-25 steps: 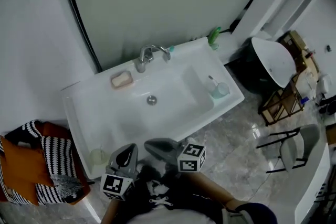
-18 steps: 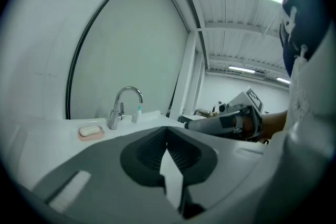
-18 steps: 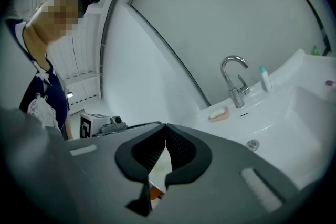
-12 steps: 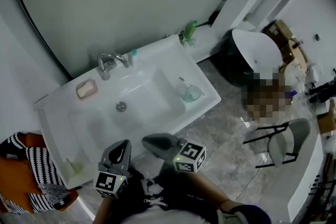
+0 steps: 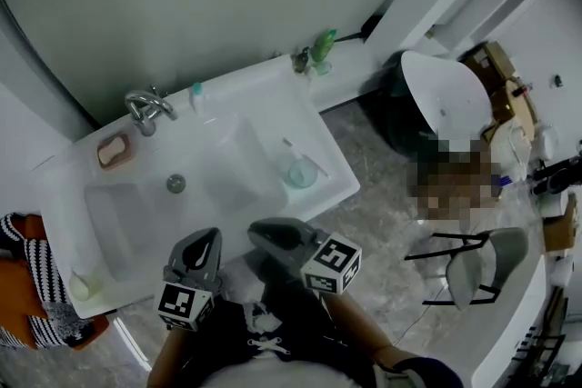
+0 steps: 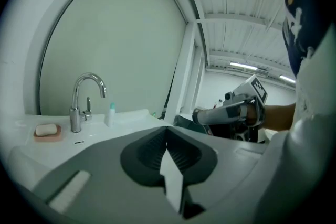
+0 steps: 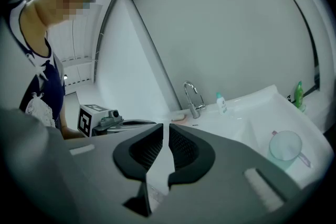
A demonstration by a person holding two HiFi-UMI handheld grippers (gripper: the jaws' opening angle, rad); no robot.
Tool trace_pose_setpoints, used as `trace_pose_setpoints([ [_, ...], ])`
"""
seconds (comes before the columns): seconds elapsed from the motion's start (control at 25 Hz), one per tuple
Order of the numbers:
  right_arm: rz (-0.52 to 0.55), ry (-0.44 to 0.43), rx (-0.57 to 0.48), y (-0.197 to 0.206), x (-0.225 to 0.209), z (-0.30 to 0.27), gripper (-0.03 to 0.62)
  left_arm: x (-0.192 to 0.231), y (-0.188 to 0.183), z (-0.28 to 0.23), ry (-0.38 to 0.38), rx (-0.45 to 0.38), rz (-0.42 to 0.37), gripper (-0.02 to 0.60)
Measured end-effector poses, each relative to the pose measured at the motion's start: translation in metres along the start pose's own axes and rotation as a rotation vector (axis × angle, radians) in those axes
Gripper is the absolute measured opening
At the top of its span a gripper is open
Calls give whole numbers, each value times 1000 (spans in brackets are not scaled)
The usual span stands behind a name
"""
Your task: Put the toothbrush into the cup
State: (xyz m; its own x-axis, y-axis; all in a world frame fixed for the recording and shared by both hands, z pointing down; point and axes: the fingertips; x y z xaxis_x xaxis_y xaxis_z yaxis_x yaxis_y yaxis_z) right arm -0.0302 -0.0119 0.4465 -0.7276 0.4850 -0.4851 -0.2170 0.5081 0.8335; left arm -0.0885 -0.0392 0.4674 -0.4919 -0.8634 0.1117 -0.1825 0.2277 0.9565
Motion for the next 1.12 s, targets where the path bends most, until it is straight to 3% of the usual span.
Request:
trace_pose_setpoints([
  [0.72,-18,-18,63,-40,-127,95,35,-73,-19,-115,-110,-21,24,0],
  [1.12,27,18,140,-46,-186,107,61,-99,-20,-159,-112,53,-92,0],
])
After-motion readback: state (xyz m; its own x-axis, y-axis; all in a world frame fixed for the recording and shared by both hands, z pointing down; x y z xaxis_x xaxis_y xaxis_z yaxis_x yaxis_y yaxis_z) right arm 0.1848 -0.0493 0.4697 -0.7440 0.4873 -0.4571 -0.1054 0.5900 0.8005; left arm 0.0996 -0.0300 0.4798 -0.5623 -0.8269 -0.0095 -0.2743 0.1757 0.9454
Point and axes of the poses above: the fingertips, and each gripper's own axes: z backward along the fingers, x to its left, y out of its underside, and after that the axes turned 5 degrees about -z, right-handed
